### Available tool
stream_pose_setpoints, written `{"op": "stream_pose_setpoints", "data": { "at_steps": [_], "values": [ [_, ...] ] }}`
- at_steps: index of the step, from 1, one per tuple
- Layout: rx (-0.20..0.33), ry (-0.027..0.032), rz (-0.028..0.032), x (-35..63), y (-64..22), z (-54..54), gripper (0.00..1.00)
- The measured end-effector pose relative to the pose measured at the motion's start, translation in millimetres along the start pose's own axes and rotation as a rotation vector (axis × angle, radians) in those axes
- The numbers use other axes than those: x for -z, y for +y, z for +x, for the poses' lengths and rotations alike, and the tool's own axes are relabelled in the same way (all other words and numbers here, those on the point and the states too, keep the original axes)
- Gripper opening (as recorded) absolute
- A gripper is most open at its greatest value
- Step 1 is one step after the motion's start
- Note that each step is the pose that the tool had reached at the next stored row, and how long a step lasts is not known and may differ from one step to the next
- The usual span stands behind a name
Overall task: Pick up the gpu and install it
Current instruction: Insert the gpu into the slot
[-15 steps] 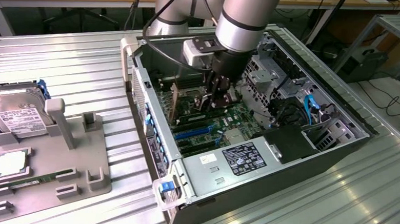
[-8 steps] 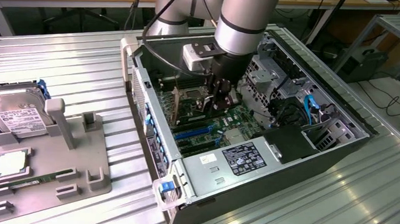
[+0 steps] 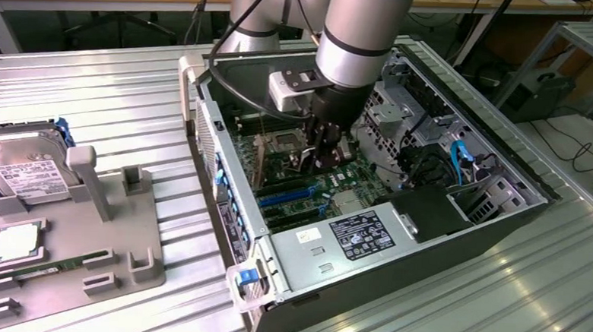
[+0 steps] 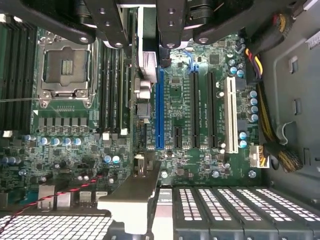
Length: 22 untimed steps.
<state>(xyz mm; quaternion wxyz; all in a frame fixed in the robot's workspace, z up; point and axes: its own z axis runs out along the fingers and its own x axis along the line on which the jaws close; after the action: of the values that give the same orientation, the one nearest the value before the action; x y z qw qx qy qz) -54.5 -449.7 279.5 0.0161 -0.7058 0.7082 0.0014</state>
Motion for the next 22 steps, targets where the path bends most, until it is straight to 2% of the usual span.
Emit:
{"op": "stream_pose_setpoints", "data": {
  "at_steps": [1,3,9,14,18,22],
  "values": [
    [0.0,0.0023,0.0001,-1.2,0.0,0.0,0.27],
    [0.0,0.0028,-0.0001,-1.4,0.1,0.1,0.27],
    [0.0,0.0001,0.0,-4.0,6.4,0.3,0.27],
    [0.0,-0.0016,0.0,-7.5,7.5,8.1,0.27],
    [0.0,-0.0011,-0.0002,-12.0,15.9,8.4,0.27],
    [0.0,-0.0016,-0.0001,-13.8,18.2,12.0,0.27]
  ]
}}
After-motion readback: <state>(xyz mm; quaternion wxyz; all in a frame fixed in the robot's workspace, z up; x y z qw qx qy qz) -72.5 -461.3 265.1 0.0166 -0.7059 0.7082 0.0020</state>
